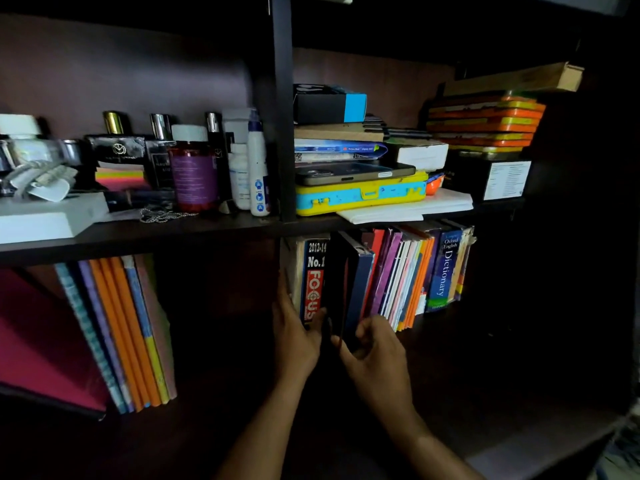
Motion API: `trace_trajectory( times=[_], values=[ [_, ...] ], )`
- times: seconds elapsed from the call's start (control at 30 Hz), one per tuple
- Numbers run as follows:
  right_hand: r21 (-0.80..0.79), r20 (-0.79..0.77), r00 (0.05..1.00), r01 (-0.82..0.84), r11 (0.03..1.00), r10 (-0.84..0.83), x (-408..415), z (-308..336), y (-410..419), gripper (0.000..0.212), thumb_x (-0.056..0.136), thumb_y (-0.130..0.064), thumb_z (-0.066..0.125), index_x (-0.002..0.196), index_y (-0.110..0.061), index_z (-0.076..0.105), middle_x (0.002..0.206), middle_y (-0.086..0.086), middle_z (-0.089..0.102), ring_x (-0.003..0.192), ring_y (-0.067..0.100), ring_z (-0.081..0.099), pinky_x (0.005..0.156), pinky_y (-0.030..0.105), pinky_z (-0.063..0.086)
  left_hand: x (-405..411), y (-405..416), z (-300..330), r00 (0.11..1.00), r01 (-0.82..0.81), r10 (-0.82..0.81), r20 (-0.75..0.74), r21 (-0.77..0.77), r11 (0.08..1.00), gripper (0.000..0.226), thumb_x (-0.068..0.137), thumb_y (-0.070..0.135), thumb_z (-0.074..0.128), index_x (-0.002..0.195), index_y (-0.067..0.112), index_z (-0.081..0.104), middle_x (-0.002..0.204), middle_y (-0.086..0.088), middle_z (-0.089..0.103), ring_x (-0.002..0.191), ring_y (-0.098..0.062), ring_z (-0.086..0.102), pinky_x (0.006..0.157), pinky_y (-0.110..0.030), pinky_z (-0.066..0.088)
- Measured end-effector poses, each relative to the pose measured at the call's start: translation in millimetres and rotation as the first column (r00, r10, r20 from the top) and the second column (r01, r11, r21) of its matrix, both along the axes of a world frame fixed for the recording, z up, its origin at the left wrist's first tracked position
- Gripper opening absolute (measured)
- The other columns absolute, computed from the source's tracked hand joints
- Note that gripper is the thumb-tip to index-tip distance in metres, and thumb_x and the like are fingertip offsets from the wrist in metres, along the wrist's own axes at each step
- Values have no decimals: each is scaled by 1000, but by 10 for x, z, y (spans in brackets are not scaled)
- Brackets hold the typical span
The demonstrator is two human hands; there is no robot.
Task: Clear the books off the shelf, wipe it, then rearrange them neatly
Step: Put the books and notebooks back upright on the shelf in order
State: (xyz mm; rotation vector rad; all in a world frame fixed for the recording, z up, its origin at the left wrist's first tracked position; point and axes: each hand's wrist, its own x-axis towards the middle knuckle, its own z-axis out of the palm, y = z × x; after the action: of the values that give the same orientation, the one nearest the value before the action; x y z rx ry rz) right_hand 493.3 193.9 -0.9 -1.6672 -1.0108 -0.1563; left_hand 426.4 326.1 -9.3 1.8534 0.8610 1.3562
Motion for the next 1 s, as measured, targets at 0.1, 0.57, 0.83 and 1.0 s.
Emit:
trace_trajectory(
  times=[0.1,0.57,0.83,1.0],
  values=[
    [-22,0,998,-63,998,63,21,-10,17,23,88,-16,77,99,-26,61,98,-11,59,83,2,62,70,11,49,12,-12,-6,1000,7,-7,-23,1,1000,99,88,25,77,161,32,11,164,-5,27,147,-29,35,117,-51,36],
    [-393,62,951,-254,884,301,13,-12,135,85,87,-4,54,162,-12,13,157,-3,19,135,15,42,100,13,40,-13,-65,74,998,-30,28,61,25,999,89,82,36,74,156,31,26,154,-7,34,139,-26,42,111,-53,43],
    [-464,129,933,-243,852,336,-8,-55,166,96,87,-23,61,163,-21,2,162,-11,0,132,20,48,95,31,53,-136,-96,232,977,-183,156,143,200,963,51,98,49,45,136,19,58,128,-6,58,117,-24,58,96,-47,51],
    [-407,132,934,-254,877,332,-4,-46,135,84,89,-20,60,161,-21,16,161,-9,12,135,12,42,102,20,43,-95,-36,186,985,-166,148,89,260,951,48,102,45,42,137,17,61,130,-5,60,120,-19,56,97,-31,42]
  ],
)
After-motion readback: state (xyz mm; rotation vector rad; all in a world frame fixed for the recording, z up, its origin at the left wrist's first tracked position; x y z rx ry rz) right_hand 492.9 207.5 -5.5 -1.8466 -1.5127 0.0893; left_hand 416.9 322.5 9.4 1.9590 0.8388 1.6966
